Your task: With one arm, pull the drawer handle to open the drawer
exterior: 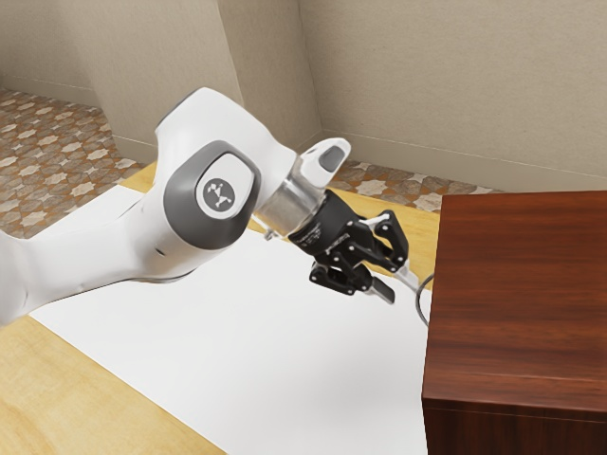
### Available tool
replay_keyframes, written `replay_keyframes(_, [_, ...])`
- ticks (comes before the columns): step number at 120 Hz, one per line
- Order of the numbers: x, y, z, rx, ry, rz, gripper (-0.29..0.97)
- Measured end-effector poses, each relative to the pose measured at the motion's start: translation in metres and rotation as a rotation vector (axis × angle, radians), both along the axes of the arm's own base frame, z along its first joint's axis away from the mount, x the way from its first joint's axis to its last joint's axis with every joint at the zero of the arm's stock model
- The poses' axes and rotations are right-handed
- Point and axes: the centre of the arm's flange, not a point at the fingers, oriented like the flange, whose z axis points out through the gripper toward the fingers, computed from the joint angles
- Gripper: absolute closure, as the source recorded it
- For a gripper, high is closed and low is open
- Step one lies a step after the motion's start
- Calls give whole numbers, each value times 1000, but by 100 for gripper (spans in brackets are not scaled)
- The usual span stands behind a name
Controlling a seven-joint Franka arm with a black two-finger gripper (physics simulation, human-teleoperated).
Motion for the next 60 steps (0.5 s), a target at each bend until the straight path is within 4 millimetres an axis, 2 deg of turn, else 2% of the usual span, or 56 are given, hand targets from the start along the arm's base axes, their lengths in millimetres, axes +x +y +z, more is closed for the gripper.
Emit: replay_keyframes(60, [1,-22,-10,-4,4,-29,57])
